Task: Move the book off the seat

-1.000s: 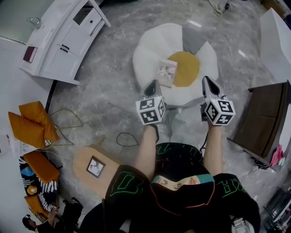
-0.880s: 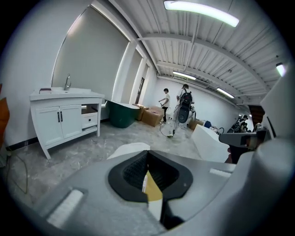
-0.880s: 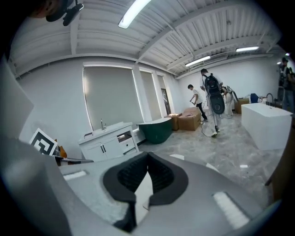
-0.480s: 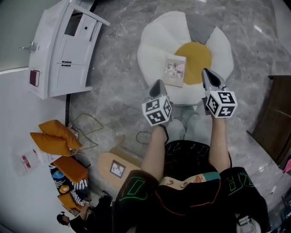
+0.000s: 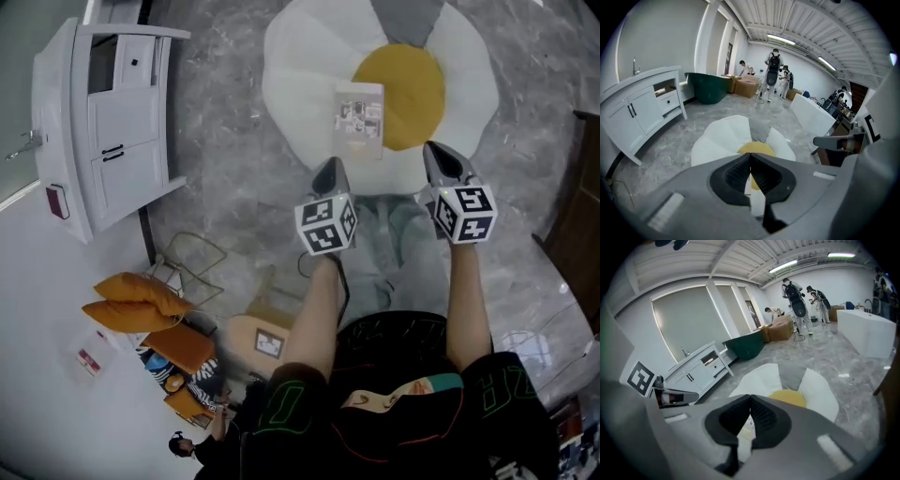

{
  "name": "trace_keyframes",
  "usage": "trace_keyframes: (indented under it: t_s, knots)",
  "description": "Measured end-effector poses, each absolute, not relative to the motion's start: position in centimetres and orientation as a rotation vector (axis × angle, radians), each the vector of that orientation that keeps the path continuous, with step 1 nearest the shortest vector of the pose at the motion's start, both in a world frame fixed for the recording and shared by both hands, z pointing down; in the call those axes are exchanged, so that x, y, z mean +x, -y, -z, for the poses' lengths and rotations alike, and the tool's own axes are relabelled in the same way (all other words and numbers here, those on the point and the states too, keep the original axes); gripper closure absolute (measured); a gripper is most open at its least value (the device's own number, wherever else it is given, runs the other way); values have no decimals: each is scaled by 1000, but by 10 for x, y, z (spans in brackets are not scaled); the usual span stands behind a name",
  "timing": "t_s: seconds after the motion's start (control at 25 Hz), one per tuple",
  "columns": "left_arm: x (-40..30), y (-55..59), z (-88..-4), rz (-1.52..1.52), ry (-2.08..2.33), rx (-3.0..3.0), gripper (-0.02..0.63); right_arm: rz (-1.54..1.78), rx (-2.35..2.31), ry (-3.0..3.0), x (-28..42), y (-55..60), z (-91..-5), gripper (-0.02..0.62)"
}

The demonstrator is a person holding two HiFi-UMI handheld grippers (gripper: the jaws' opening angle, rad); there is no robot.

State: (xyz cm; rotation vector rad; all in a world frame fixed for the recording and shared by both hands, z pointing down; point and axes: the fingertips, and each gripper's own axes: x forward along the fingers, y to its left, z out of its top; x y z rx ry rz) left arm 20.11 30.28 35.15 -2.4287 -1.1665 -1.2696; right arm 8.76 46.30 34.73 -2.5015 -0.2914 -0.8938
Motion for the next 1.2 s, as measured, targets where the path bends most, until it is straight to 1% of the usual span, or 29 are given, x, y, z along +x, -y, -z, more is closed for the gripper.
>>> trace_keyframes:
  t_s: [0.28, 0.72, 0.76, 0.8, 0.84, 0.88, 1.04, 1.16, 1.2]
  knots:
    - [212, -318, -475, 1347, 1273, -2265, 595, 1036, -2440, 280, 100, -448, -463, 592]
    - [239, -296, -617, 1443, 1356, -2020, 591, 1114, -2340, 466, 115, -429, -597, 592]
    - [238, -292, -629, 1459, 1355, -1983, 565, 1109, -2323, 488, 115, -426, -608, 592]
    - [239, -289, -641, 1479, 1361, -1952, 489, 1103, -2297, 496, 116, -421, -618, 592]
    - [242, -288, -652, 1504, 1368, -1935, 435, 1099, -2263, 492, 119, -416, -629, 469]
    - [245, -287, -661, 1535, 1373, -1930, 412, 1099, -2225, 482, 121, -411, -640, 380]
    - [250, -285, -694, 1624, 1376, -1907, 353, 1123, -2143, 475, 128, -397, -677, 380]
    - [241, -286, -716, 1668, 1391, -1850, 325, 1152, -2128, 465, 130, -394, -697, 379]
    - [239, -285, -721, 1673, 1396, -1832, 319, 1166, -2119, 456, 130, -392, -703, 368]
